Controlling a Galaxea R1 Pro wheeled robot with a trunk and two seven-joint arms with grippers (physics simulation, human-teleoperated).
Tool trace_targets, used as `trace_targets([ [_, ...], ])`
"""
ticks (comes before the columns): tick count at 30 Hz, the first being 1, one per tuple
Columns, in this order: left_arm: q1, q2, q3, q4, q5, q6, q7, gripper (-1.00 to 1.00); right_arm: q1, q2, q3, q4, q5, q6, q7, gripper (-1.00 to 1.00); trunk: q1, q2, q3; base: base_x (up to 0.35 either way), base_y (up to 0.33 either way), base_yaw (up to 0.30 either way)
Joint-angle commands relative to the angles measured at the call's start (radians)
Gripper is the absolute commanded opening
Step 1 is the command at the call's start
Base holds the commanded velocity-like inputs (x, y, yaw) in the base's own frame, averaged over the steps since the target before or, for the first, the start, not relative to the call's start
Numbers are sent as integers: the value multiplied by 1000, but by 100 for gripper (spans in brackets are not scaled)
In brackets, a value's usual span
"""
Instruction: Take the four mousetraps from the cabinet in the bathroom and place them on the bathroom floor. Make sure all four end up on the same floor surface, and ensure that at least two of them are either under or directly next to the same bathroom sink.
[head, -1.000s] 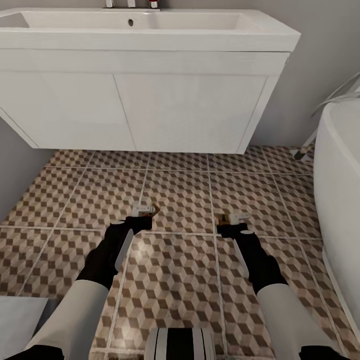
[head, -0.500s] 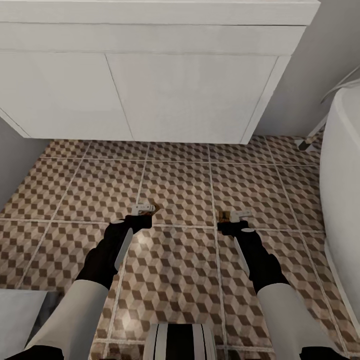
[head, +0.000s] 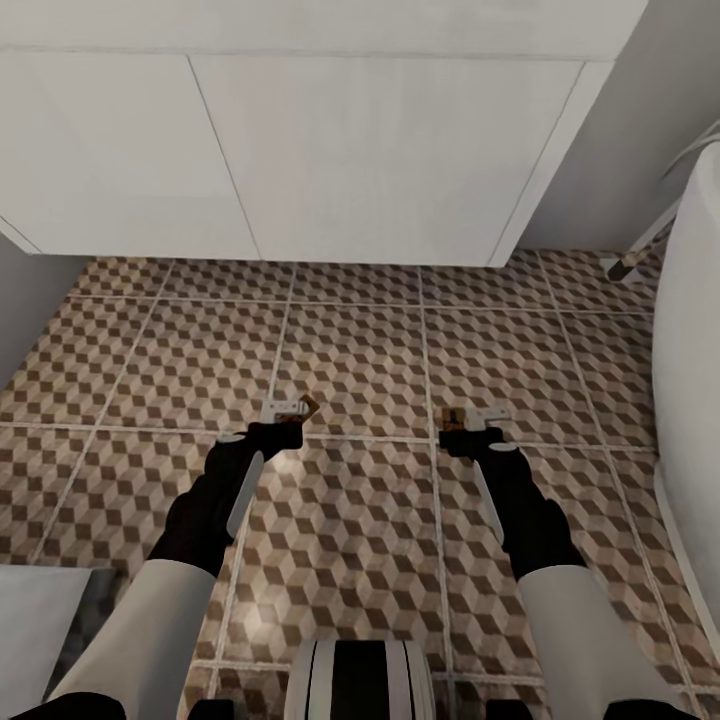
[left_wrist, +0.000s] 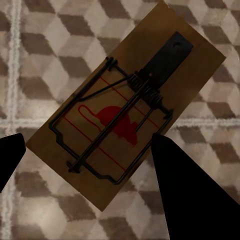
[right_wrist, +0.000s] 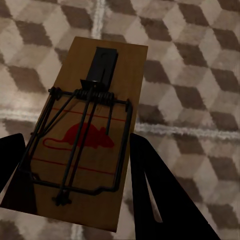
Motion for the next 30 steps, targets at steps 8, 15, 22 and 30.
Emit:
trace_targets([
  [8,0,0,1,-47,3,10,-2,-100,0,1,-2,-49,1,47,2,-100,3,-2,-32,0,0,0],
  [15,0,0,0,-53,3,11,-2,-100,0,1,3,-59,0,55,2,-100,7,-4,-59,0,0,0],
  [22,0,0,0,-55,3,11,-2,-100,0,1,20,-61,1,56,2,-100,10,-5,-86,0,0,0],
  [30,0,-1,0,-82,3,12,-1,-100,0,1,23,-62,2,56,2,-100,13,-7,-117,0,0,0],
])
